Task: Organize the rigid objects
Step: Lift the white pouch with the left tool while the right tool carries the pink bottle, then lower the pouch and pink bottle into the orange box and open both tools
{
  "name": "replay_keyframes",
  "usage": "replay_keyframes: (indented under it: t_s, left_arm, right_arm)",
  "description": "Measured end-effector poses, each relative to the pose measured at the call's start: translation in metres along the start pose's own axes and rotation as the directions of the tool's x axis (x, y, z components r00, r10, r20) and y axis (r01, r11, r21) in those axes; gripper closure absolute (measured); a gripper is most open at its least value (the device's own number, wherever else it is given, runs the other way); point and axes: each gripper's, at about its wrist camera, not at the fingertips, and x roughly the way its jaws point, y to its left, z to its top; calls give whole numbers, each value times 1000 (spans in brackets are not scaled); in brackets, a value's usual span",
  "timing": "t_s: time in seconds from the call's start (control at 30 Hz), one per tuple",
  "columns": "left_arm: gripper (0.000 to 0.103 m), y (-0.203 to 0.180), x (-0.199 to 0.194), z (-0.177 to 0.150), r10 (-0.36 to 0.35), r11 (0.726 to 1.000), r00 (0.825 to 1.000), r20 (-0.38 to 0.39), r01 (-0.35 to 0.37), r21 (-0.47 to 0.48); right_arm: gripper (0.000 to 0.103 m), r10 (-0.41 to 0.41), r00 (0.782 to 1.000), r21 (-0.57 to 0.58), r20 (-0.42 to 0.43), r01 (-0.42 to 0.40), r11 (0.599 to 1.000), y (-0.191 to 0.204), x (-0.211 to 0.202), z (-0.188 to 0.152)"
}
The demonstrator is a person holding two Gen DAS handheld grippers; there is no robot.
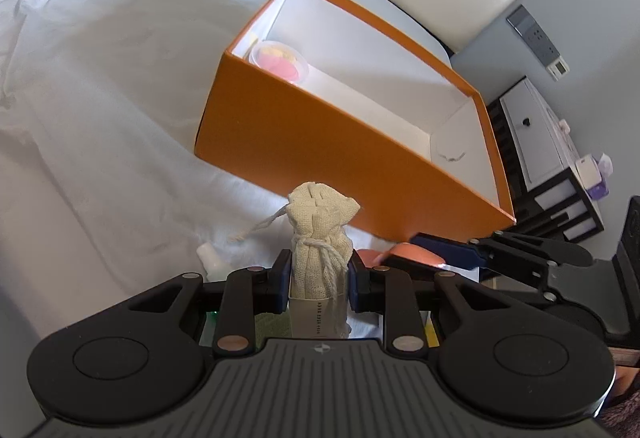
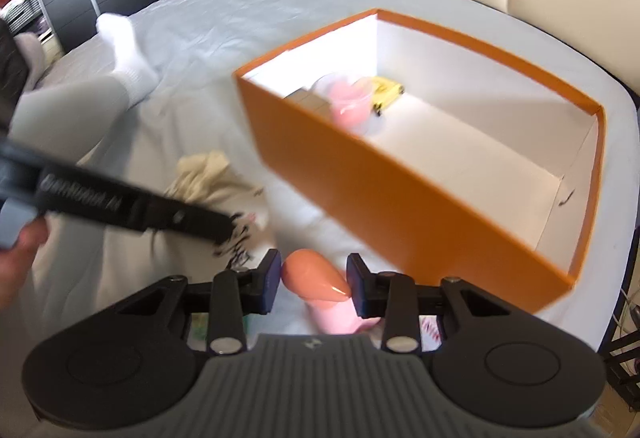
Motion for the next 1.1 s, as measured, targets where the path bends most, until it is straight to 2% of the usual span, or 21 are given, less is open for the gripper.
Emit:
replay_keyframes:
  t_s: [0.13,0.27,0.43,0.63,0.73,0.93,1.1]
  left_arm:
    - [73,5,3,2,1,1000,1000,0,-1,-22]
    - [73,7,6,4,-6,1000,1000,-6,5,-27]
    - [73,7,4,6,-15,999,1000,0,15,-31]
    - [73,2,-9,10,-35,999,999,39,36,-11]
    - [73,-3,-24,17,-78,997,995,69,78,7]
    - [73,-24,-52,49,-147,988,979,140,139,65]
    - [73,-48,-46,91,-142,984,975,171,120,135]
  right_arm:
    - [68,-7,1000,-37,20,8,999,8,5,8]
    - [68,-16,1000,-58,5,17,998,6,9,11]
    - [74,3,1000,-53,24,-2,999,6,7,10]
    - [75,10,996,-89,85,-3,996,14,-11,18]
    - [75,15,992,-86,127,-4,996,17,-29,26]
    - [78,22,974,-44,225,-13,999,10,-65,52]
    - [78,-37,953,17,300,33,999,-10,-79,84]
